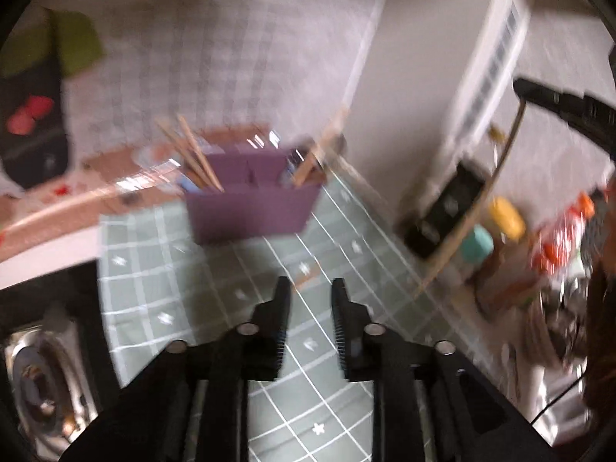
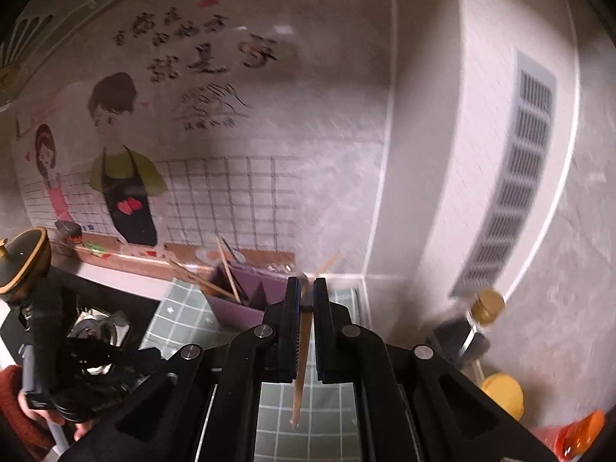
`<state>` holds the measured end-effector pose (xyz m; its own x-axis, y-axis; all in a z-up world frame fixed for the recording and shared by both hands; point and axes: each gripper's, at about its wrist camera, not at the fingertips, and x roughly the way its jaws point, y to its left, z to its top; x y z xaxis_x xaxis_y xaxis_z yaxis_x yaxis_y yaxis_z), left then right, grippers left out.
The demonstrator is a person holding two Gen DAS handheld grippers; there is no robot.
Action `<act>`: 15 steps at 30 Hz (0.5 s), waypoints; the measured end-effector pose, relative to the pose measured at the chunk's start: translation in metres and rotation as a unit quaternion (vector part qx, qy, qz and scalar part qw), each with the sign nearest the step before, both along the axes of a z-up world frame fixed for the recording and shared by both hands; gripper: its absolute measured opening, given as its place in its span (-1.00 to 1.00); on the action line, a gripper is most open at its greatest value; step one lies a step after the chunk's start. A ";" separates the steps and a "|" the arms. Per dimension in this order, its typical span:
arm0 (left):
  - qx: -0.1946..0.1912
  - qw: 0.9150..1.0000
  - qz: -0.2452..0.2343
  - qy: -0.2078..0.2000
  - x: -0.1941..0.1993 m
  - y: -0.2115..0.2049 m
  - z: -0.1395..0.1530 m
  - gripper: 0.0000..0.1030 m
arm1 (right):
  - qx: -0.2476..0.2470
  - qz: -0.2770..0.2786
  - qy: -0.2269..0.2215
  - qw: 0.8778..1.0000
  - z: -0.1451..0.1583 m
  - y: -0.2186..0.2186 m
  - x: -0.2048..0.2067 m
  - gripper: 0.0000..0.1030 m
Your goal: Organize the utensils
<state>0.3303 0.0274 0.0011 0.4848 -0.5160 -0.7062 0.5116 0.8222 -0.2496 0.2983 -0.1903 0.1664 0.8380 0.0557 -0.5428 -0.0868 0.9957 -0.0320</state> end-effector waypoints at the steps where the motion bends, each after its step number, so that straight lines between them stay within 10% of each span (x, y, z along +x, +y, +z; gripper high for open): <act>1: 0.006 1.000 -0.014 0.003 0.001 -0.006 -0.008 -0.49 | 0.006 -0.007 0.006 1.000 -0.007 -0.006 -0.001 -0.89; 15: 0.117 0.973 -0.198 0.033 0.051 -0.107 -0.102 -0.48 | 0.031 -0.090 0.054 0.994 -0.066 -0.060 -0.018 -0.89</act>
<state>0.3811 -0.0800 -0.1009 0.2315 -0.4750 -0.8490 0.7885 0.6027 -0.1222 0.2801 -0.2502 0.1000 0.7748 -0.0532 -0.6300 0.0932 0.9952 0.0305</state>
